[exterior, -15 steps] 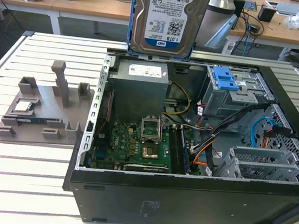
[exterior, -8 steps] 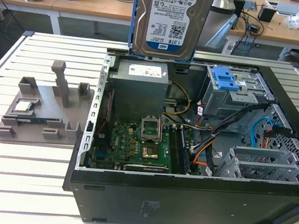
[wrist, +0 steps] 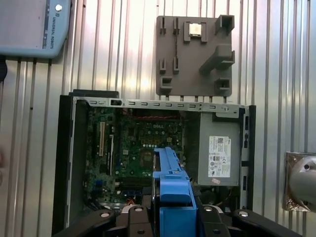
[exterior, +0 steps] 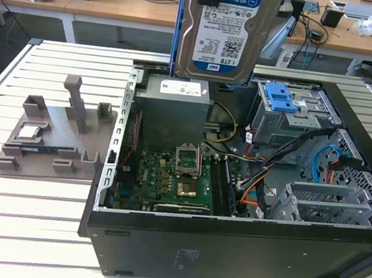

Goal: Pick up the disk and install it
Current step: 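Pick up the disk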

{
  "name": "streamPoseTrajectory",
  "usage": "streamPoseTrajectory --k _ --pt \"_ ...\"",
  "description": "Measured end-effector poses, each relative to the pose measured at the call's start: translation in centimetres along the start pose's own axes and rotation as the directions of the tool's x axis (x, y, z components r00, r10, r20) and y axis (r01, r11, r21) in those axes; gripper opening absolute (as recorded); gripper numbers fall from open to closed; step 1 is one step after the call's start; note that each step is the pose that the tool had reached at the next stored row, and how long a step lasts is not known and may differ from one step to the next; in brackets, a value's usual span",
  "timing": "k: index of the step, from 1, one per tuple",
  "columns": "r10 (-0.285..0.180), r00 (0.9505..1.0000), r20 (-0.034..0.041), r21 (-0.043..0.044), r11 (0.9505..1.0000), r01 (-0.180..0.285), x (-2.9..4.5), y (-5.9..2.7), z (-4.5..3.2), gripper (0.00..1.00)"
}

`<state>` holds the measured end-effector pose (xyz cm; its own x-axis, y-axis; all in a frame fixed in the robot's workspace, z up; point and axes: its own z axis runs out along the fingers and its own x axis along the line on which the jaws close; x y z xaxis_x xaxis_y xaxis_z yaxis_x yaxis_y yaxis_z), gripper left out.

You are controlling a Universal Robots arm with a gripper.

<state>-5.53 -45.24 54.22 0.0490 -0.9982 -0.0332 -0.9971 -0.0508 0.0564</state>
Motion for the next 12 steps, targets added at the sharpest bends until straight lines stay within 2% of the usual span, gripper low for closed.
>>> streamPoseTrajectory --k 5,12 --pt "0.0 1.0 0.0004 -0.0003 1.0 0.0 0.87 -1.01 0.34 0.37" --pt "0.0 1.0 0.0003 -0.0003 1.0 0.0 1.82 -1.67 0.58 0.37"
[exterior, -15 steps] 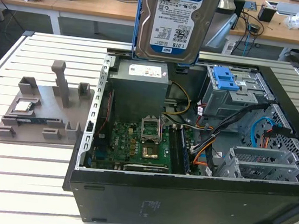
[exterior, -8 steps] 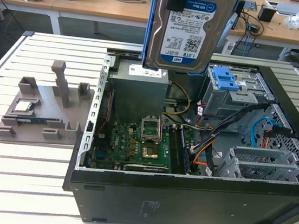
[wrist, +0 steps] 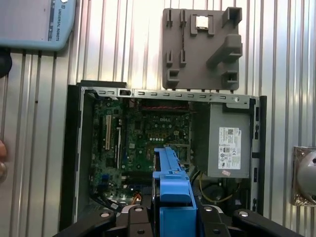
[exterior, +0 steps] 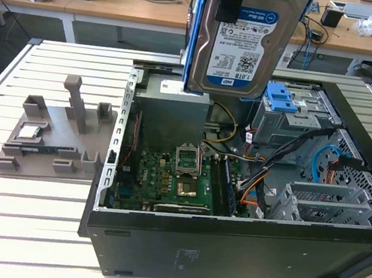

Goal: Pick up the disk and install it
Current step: 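Pick up the disk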

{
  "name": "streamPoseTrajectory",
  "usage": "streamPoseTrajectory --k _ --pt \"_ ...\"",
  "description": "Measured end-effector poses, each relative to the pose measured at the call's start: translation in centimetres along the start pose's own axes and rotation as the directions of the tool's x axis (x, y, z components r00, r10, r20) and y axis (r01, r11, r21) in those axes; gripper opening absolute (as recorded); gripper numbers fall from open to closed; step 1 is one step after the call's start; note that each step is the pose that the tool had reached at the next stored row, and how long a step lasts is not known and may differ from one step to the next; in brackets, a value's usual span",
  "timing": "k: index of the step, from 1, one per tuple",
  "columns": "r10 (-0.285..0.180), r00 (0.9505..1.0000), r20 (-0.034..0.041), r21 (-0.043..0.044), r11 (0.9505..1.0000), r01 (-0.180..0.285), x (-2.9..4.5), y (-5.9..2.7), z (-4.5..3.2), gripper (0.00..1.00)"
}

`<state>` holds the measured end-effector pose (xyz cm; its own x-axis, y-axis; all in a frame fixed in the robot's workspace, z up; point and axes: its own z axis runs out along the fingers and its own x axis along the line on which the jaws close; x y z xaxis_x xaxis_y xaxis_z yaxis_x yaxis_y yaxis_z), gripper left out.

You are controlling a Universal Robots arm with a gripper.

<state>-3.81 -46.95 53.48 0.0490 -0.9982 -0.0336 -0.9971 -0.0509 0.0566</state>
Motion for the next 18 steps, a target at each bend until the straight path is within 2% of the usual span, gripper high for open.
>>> streamPoseTrajectory --k 4,5,18 --pt "0.0 1.0 0.0001 0.0 1.0 0.0 0.6 -0.25 0.11 0.37" --pt "0.0 1.0 -0.0001 0.0 1.0 0.0 1.02 -0.4 0.17 0.37" --pt "0.0 1.0 -0.0001 0.0 1.0 0.0 2.64 -1.02 0.47 0.37"
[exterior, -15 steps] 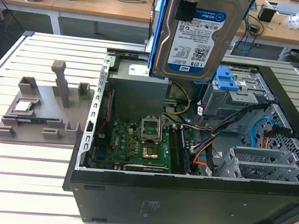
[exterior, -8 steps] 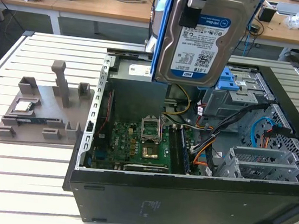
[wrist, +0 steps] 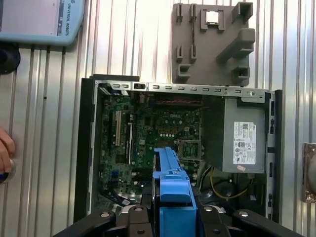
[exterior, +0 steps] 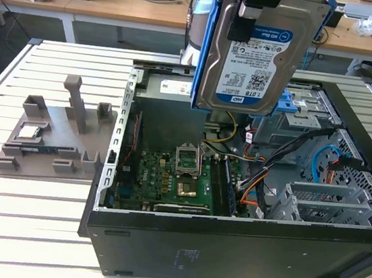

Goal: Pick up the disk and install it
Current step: 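Pick up the disk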

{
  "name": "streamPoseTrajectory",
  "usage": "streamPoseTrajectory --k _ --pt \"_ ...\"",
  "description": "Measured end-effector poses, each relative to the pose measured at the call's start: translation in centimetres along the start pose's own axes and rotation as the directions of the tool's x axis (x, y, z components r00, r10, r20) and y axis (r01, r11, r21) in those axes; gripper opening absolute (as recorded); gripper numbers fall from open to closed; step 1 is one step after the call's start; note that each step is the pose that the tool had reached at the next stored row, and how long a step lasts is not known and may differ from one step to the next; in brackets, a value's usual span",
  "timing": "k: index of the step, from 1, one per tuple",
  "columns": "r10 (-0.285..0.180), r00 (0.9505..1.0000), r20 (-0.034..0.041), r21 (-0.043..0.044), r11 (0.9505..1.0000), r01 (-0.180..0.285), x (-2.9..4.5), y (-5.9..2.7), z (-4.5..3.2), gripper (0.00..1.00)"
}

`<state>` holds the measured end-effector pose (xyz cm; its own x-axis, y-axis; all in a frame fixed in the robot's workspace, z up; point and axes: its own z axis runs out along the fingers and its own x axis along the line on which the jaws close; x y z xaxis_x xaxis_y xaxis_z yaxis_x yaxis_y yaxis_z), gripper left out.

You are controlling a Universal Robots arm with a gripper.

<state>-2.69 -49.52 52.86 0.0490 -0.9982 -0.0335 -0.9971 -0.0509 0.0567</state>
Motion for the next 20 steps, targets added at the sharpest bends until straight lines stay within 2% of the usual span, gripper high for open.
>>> streamPoseTrajectory --k 10,11,12,15,16,20 --pt "0.0 1.0 0.0001 0.0 1.0 0.0 1.83 -0.48 0.44 0.37" --pt "0.0 1.0 0.0012 0.0001 1.0 0.0 2.2 -0.57 0.51 0.37" --pt "0.0 1.0 0.0057 0.0003 1.0 0.0 2.42 -0.64 0.51 0.37" --pt "-0.002 0.9996 0.0292 0.0015 1.0 0.002 3.0 -0.77 0.53 0.37" --pt "-0.002 0.9994 0.034 0.0018 1.0 0.002 3.24 -0.8 0.56 0.37" --pt "0.022 0.9991 0.0352 0.0024 0.9998 -0.022 3.45 -0.81 0.79 0.37"
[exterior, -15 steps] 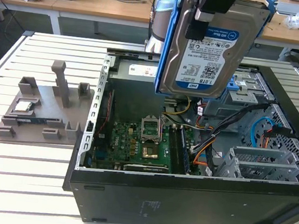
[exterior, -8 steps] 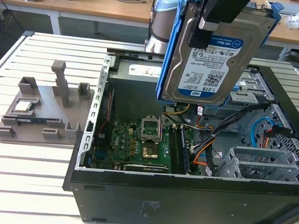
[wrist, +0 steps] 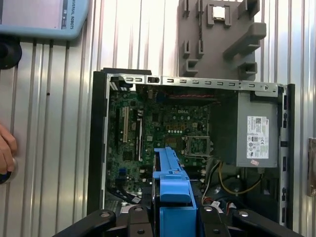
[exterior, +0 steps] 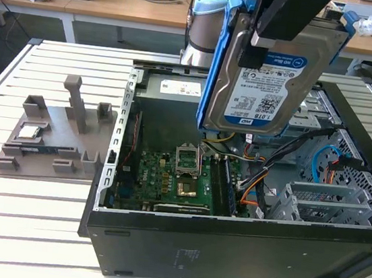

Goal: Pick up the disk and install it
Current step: 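Pick up the disk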

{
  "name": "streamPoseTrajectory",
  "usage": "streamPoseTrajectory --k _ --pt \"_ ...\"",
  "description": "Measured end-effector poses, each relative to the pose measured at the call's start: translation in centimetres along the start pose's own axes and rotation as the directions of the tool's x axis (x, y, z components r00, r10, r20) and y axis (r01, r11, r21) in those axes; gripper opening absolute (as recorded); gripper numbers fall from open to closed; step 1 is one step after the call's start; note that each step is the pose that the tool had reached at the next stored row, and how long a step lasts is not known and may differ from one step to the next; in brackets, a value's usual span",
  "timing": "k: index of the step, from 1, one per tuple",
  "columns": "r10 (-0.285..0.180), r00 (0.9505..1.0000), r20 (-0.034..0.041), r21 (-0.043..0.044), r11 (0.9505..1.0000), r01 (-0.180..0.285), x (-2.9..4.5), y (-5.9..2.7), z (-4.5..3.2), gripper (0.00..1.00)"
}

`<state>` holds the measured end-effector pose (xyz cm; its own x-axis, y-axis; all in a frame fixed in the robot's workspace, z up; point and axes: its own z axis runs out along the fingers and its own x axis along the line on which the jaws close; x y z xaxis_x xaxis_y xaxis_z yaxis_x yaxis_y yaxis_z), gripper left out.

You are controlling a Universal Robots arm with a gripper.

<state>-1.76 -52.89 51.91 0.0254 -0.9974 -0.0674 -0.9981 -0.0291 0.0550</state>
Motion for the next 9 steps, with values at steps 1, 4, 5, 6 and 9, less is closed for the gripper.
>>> streamPoseTrajectory --k 1,4,5,6,9 --pt "0.011 0.9999 0.0006 0.0008 0.9999 -0.011 0.01 -0.01 0.07 0.37" --pt "0.018 0.9998 0.0012 0.0013 0.9998 -0.018 0.29 -0.72 0.35 0.37" --pt "0.018 0.9998 0.0013 0.0013 0.9998 -0.018 0.34 -0.87 0.41 0.37" --pt "0.018 0.9998 0.0009 0.0012 0.9998 -0.018 0.36 -0.97 0.45 0.37" --pt "0.018 0.9998 0.0011 0.0013 0.9998 -0.018 0.41 -1.22 0.6 0.37"
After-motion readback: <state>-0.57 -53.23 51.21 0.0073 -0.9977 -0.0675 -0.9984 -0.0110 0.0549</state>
